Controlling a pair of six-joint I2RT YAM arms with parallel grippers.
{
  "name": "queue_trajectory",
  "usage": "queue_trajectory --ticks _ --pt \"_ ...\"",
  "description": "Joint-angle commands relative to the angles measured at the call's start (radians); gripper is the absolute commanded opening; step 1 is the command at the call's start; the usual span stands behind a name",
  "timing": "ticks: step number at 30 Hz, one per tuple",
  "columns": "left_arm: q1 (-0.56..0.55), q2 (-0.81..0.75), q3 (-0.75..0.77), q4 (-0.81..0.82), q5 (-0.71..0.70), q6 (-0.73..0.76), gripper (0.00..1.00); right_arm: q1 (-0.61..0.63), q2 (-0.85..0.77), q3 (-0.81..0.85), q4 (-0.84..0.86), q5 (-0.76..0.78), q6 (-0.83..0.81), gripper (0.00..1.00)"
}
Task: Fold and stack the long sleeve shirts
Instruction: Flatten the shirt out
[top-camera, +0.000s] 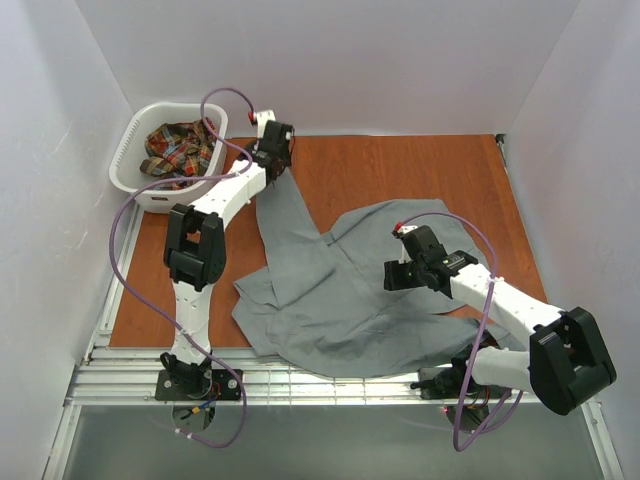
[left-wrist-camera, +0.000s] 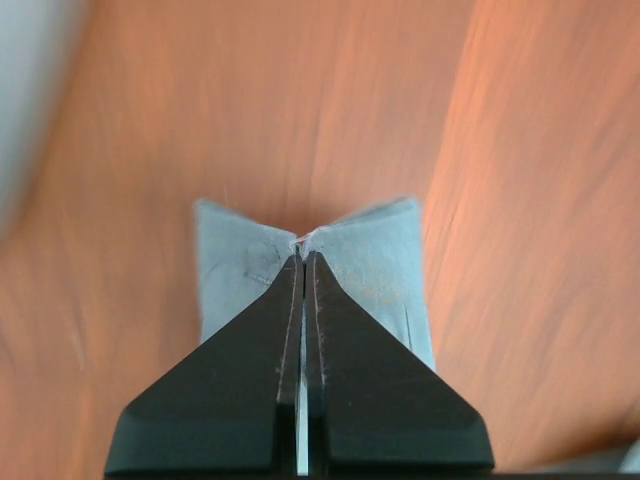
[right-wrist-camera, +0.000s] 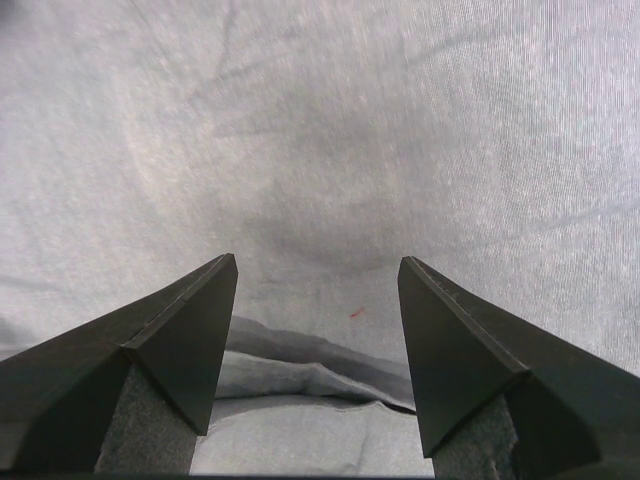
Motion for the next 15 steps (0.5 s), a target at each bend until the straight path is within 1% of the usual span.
queue_trajectory --ticks 1,4,7,8,9,10,12,14,15 --pt "0.035 0.067 0.258 0.076 -0.203 0.167 0.0 0.004 -0.013 0.052 0.013 -0.008 -0.012 0.62" --pt "0.054 0.15 0.407 0.168 -0.28 0.296 0.03 0.004 -0.023 0.063 0.016 -0.002 -0.011 0.62" --pt "0.069 0.187 0.49 0.289 -0.338 0.358 0.07 0.004 -0.038 0.074 0.023 0.009 -0.003 0.62" --pt "0.07 0.19 0.497 0.329 -0.353 0.403 0.08 0.004 -0.042 0.075 0.028 0.022 -0.002 0.62" --pt "0.072 0.189 0.497 0.426 -0.367 0.437 0.08 0.004 -0.046 0.077 0.031 0.029 0.0 0.62" --pt "0.074 0.186 0.491 0.485 -0.379 0.477 0.08 0.004 -0.056 0.081 0.036 0.036 0.001 0.62" --pt "0.074 0.201 0.516 0.602 -0.366 0.571 0.07 0.002 -0.069 0.083 0.049 0.049 0.001 0.62" --pt "0.083 0.203 0.533 0.645 -0.332 0.594 0.08 0.004 -0.072 0.086 0.06 0.065 0.003 0.62" --pt "0.09 0.204 0.537 0.65 -0.324 0.565 0.08 0.004 -0.073 0.086 0.071 0.067 0.006 0.62"
